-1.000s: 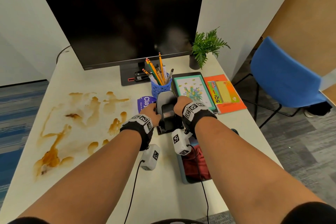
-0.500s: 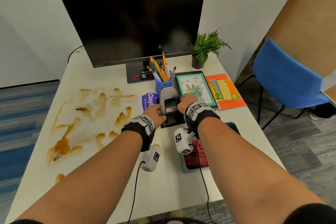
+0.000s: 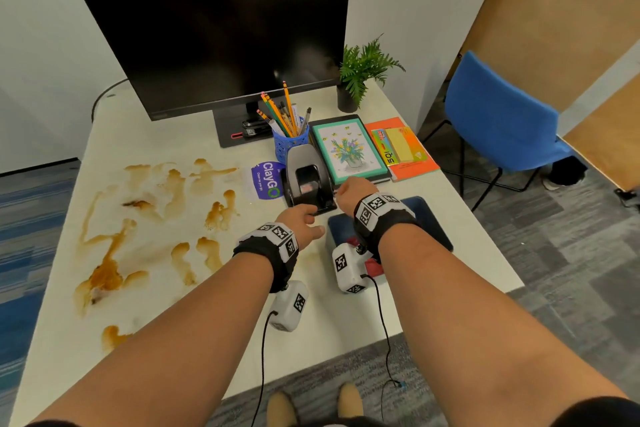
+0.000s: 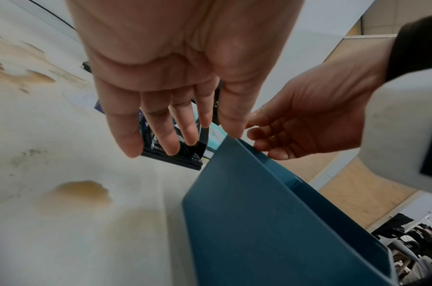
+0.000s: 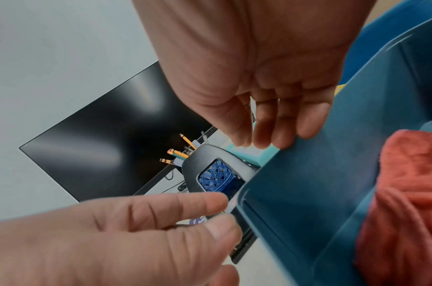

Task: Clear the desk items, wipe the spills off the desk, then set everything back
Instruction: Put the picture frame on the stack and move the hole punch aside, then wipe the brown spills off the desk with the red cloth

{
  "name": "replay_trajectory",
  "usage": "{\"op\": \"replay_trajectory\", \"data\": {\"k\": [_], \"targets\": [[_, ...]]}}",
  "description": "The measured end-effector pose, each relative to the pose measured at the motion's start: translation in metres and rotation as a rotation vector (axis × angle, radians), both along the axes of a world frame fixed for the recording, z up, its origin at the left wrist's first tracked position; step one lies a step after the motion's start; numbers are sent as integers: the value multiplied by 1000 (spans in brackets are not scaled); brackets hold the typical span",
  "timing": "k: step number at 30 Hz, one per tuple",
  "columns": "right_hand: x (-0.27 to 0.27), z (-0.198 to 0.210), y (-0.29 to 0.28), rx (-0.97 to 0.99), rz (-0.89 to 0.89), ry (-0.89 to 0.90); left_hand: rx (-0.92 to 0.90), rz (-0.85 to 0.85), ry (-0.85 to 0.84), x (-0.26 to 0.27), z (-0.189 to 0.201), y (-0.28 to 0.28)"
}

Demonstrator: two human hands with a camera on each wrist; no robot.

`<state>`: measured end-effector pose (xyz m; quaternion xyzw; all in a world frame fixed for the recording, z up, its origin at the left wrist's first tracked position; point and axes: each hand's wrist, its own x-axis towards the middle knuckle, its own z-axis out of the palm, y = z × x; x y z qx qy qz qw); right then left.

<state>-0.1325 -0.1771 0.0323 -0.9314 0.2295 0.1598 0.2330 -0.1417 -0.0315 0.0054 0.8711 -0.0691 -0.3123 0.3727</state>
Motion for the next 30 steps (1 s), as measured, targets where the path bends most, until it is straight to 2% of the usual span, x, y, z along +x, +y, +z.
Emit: {"op": "replay_trajectory", "data": {"k": [6,9,12,13,15,17,19,22,30], "targets": [[-14,2,-14,-2,-20,28,31,-4,-15,-18,4,-12],[-23,6,-22,-45,3,100,51,-13,-25,-28,4,-18],[-33,0,-33,-48,156,191,33,31,-33,-37,3,-22],[-35,0,-32,-86,260,284,24,48,-31,-39,3,-22],[-45,1,-33,-143,301,438,10,85,-18,-42,1,-20],[-51,-4,-30,-133,325,474,8,107,-9,-44,0,-19],[-55,-7,-28,-190,455,500,8,119,-8,-46,-1,-20],[-61,-9,-24,-238,394,472,13,133,-17,-49,-1,-23],[-68,-25,-31,-365,545,457,2,153,-18,-52,-2,-23]]}}
